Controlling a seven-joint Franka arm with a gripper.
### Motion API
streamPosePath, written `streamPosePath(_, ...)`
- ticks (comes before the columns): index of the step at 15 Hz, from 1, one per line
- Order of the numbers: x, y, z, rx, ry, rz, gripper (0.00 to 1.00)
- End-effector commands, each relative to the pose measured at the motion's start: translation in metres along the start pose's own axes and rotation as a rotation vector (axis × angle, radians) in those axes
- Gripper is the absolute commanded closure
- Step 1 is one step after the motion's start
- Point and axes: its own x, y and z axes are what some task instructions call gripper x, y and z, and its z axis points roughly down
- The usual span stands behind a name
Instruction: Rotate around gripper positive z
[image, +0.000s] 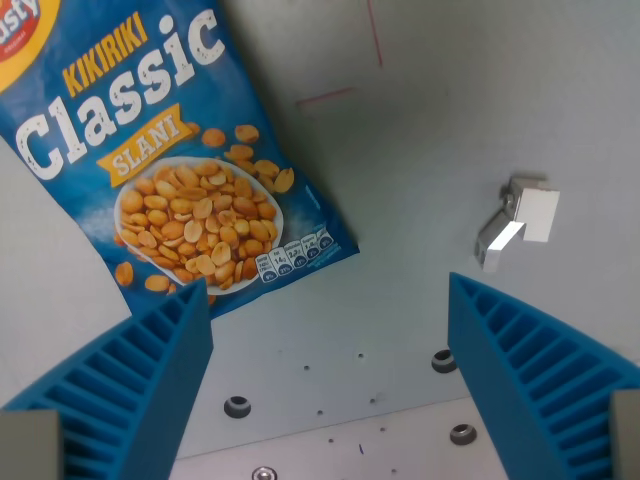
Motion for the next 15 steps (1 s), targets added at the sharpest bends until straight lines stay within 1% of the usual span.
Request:
streamPosePath(1,0.0003,0.0001,-0.0022,0.001,0.005,0.133,0.00)
streamPosePath(15,0.0003,0.0001,-0.0022,0.002,0.005,0.320,0.00)
